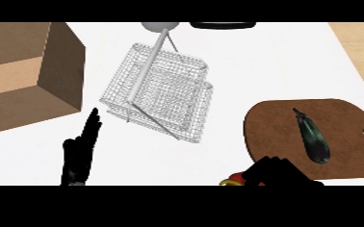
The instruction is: Pick the bell pepper from the cutting board and place it in the tiered basket
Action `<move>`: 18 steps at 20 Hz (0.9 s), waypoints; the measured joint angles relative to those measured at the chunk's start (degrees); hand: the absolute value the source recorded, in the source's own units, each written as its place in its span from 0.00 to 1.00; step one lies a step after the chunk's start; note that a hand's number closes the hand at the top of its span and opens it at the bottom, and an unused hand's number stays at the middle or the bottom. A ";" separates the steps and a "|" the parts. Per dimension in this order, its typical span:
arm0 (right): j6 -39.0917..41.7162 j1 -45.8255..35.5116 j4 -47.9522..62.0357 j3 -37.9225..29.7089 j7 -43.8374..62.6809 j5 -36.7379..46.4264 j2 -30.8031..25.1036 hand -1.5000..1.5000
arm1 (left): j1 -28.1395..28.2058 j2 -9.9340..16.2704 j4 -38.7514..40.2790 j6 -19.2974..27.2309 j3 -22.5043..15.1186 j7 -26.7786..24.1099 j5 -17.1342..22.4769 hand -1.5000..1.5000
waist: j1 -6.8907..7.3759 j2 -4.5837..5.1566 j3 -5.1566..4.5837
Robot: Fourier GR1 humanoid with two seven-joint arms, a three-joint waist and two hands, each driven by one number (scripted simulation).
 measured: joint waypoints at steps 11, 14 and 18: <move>7.24 -21.52 0.40 -2.69 5.70 0.93 0.26 1.00 | -0.94 -0.04 -0.24 -0.44 -0.02 1.07 -0.63 0.50 | 1.01 0.28 -0.08; 7.31 -26.69 2.20 -7.17 6.60 -3.84 0.22 1.00 | -0.68 -0.45 -0.47 -0.65 -0.62 0.92 -0.86 0.50 | 1.41 0.36 -0.08; 7.36 -33.14 6.25 -13.94 7.16 -10.25 0.19 1.00 | -0.88 -0.74 -0.72 -0.34 -0.98 1.46 -1.37 0.50 | 1.61 0.41 -0.08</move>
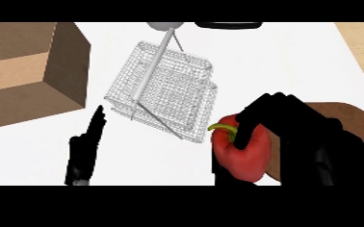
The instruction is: Pick the bell pepper from the cutting board and place it in the tiered basket
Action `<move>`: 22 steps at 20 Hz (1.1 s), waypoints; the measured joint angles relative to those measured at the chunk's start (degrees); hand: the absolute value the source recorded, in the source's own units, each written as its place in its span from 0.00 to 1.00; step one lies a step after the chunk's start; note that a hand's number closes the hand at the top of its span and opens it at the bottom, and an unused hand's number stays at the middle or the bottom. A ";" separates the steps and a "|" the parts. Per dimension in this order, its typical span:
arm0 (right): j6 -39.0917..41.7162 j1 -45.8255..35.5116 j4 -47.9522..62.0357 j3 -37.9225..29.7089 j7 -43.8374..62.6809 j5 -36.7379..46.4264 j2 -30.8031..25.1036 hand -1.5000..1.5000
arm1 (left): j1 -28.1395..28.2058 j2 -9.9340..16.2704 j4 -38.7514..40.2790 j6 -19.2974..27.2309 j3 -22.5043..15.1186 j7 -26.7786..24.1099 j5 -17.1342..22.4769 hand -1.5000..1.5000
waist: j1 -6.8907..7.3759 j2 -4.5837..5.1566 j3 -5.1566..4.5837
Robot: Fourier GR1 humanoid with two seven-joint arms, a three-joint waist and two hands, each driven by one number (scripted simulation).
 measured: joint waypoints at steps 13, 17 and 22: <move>-4.92 -20.36 29.75 -10.32 -2.25 -12.39 0.16 1.00 | -0.84 -0.64 0.76 -0.16 0.43 0.12 -0.36 0.50 | 0.20 0.15 0.10; -9.70 -21.93 38.05 -8.70 -2.94 -12.62 0.20 1.00 | -0.52 -0.80 -0.31 0.02 0.07 1.06 -0.89 0.50 | 0.24 0.19 0.12; -15.65 -22.85 46.65 -8.25 -3.53 -13.31 0.24 1.00 | -0.71 -0.89 0.79 -0.41 0.63 -0.16 -0.82 0.50 | 0.17 0.21 0.17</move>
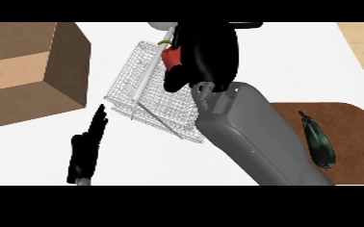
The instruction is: Pick the bell pepper from the cutting board and place it in the tiered basket
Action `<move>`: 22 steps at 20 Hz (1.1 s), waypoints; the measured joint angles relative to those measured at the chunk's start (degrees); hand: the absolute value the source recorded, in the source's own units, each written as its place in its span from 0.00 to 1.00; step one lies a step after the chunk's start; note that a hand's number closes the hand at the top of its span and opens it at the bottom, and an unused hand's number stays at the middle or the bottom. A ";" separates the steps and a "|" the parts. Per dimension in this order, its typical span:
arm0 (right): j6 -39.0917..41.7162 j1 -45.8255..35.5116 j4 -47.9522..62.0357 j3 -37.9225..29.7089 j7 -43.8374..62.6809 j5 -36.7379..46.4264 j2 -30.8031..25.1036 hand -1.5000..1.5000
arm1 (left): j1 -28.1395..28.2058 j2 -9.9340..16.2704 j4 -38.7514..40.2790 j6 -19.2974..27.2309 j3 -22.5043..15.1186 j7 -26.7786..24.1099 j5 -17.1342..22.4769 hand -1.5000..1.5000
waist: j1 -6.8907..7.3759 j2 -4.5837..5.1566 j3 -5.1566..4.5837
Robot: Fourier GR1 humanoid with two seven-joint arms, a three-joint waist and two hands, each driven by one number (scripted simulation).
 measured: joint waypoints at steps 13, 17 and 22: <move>-26.70 4.29 8.17 -0.60 -6.05 -15.84 -0.26 0.00 | -1.36 -0.55 0.82 0.09 0.25 0.04 -0.64 0.50 | 0.60 0.22 0.12; -33.81 4.93 8.60 -0.38 -8.91 -19.18 -0.76 0.00 | -1.30 0.11 0.13 -0.55 0.73 0.83 -0.26 0.50 | 0.37 0.47 0.08; -40.74 5.05 6.30 -3.45 -10.40 -15.81 -1.30 0.00 | -0.59 -0.65 1.02 0.14 1.17 -0.91 -0.32 0.50 | -0.83 0.05 0.09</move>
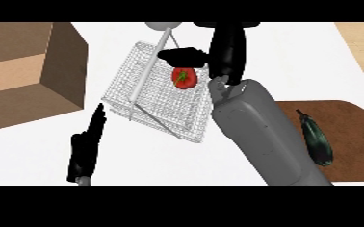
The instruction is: Pick the bell pepper from the cutting board and place it in the tiered basket
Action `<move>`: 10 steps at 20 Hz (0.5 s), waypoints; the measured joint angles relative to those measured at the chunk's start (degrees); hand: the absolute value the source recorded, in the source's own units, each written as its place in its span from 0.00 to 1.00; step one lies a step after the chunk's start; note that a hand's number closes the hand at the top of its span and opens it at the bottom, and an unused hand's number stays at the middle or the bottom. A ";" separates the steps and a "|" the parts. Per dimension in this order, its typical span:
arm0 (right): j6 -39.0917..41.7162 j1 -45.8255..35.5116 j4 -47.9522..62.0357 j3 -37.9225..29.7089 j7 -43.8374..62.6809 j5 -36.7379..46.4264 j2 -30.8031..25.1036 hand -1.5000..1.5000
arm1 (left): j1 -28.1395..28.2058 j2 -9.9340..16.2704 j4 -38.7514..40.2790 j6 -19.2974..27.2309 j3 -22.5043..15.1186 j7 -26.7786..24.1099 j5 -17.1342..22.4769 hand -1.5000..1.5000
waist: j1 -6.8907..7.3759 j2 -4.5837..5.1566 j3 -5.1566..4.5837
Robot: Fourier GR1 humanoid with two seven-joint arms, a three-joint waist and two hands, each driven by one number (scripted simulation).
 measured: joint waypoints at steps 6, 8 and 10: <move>-0.40 4.79 -11.80 -6.73 5.76 6.02 -5.05 0.00 | 2.01 0.13 -1.16 0.59 0.55 0.41 0.08 0.50 | -1.94 -0.85 -0.01; 0.58 8.44 -17.63 -8.75 7.31 6.72 -6.80 0.00 | 2.60 0.37 -1.87 0.41 0.82 0.83 0.40 0.50 | -2.32 -0.95 -0.02; 1.47 13.46 -23.91 -11.16 7.80 5.57 -9.13 0.00 | 3.41 1.12 -2.32 -0.05 1.60 0.83 0.99 0.50 | -2.79 -1.03 -0.02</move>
